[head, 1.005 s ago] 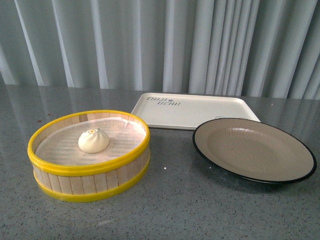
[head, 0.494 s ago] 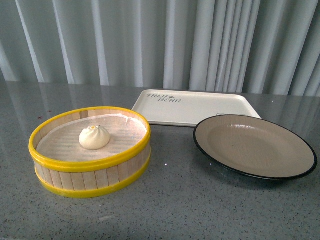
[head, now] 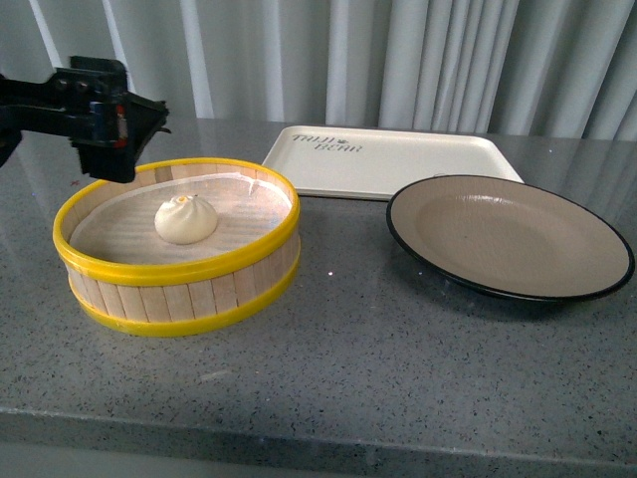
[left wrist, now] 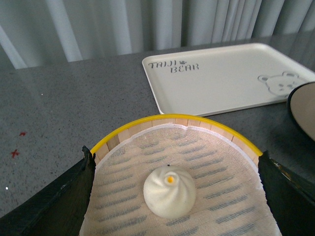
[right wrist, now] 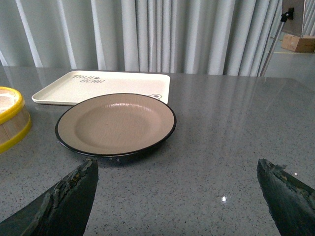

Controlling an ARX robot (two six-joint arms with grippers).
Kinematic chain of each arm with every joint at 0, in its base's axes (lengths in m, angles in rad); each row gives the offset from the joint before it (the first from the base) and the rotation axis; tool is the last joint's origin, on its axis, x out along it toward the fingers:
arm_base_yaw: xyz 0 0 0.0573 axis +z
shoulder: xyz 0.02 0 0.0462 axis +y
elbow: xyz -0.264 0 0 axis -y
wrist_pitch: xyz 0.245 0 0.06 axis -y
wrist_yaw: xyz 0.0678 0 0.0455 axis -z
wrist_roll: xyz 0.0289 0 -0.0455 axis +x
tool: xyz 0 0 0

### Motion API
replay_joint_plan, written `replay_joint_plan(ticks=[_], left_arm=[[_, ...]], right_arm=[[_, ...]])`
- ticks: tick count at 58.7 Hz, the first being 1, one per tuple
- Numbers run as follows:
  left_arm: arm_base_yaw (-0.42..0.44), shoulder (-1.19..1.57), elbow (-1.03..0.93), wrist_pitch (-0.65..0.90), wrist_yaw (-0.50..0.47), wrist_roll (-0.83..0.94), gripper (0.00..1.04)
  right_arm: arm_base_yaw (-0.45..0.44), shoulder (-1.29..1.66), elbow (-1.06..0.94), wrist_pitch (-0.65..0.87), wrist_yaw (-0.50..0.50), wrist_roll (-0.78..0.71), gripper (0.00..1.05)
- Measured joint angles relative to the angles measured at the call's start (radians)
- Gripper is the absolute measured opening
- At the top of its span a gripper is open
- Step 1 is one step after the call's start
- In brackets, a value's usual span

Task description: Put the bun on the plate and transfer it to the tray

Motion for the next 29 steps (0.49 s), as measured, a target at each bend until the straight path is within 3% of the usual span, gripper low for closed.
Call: replay_joint_plan(ticks=[12,29], left_arm=[[-0.044,0.108,0.215,-0.332,-0.088,0.024,0.98],[-0.074,0.188,0.342,-0.496,-0.173,-0.058,0.98]], right_arm=[[0.000,0.000,0.000,0.000,0.000,0.000,0.96],[0.000,0.000,0.000,0.000,0.000,0.000,0.96]])
